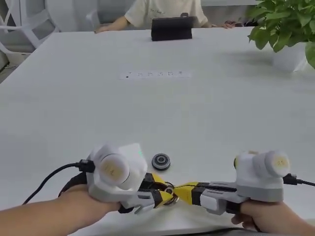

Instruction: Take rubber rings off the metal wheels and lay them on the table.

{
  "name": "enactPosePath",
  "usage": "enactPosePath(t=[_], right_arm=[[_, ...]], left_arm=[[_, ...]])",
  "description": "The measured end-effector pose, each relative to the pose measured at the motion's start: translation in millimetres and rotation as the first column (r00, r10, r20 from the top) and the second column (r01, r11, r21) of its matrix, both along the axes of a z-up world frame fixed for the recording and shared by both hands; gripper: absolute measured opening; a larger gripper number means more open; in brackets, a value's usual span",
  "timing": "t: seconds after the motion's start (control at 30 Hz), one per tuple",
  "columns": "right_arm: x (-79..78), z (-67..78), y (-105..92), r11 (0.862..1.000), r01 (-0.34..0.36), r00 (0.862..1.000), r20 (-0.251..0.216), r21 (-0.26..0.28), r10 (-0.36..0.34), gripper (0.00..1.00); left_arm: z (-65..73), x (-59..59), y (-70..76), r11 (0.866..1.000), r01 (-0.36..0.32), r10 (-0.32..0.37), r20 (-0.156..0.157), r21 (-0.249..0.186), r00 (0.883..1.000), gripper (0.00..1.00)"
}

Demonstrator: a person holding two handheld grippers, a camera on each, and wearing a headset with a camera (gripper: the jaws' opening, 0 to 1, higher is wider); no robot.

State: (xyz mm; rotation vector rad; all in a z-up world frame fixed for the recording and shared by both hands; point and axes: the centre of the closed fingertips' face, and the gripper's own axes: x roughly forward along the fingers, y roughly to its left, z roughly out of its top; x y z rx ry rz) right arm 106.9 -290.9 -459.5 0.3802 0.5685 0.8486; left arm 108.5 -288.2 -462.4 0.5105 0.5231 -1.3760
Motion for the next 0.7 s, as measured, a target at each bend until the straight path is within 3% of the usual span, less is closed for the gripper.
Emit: enactPosePath(t=[0.4, 0.47, 0.7], right_arm=[[-0.6, -0.4, -2.7, 1.0, 0.004, 1.0, -0.008, 0.006, -0.004, 0.0], [-0.7, -0.5, -2.6, 1.0, 0.001, 1.0, -0.006, 0.004, -0.001, 0.0], [1.0, 2.5, -0.6, 1.0, 0.0, 1.0, 0.001, 0.018, 0.0, 0.0]], left_arm=[[0.9, -0.1, 2.1, 1.0, 0.008, -0.008, -0.018, 0.004, 1.0, 0.08], [3.0, -0.9, 2.5, 1.0, 0.003, -0.003, -0.036, -0.003, 0.999, 0.09], [9.7, -2.8, 2.4, 1.0, 0.009, -0.01, -0.041, -0.024, 0.999, 0.13]])
